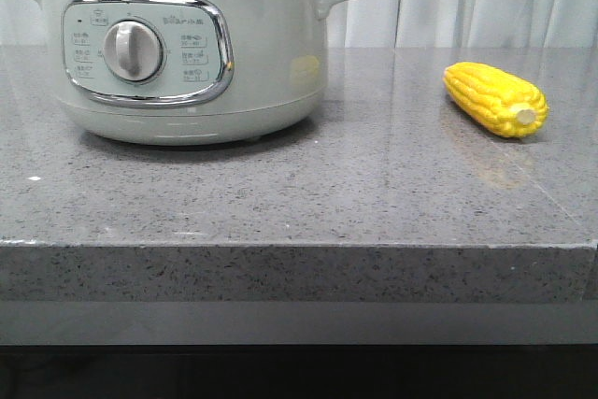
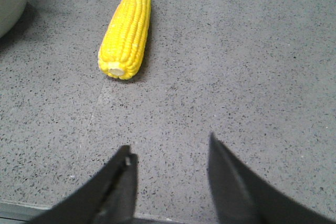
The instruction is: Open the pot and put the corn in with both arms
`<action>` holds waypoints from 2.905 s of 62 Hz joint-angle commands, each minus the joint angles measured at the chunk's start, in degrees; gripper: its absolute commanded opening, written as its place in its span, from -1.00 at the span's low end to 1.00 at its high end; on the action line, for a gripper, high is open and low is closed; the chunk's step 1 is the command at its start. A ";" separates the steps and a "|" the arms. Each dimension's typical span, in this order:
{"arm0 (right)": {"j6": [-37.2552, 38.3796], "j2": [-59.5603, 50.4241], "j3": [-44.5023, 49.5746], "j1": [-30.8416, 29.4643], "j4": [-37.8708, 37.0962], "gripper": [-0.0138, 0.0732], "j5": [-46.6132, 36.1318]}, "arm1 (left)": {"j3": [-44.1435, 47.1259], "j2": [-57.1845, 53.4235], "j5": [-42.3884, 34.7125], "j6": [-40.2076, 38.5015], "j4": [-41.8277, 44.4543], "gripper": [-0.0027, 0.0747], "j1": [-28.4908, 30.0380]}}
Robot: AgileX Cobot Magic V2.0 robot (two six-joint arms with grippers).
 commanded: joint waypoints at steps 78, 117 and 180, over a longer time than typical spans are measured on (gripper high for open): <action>-0.54 0.58 -2.15 0.01 3.52 0.35 -3.73 | -36.43 47.07 -25.66 1.53 -4.14 0.37 -28.88; -0.54 0.58 -2.15 0.01 3.52 0.35 -6.18 | -40.15 55.60 -28.85 1.53 -4.06 -0.11 -28.88; -0.54 0.58 -2.15 0.01 3.64 0.35 -6.29 | -46.67 45.76 -25.72 1.60 -1.54 -0.50 -25.82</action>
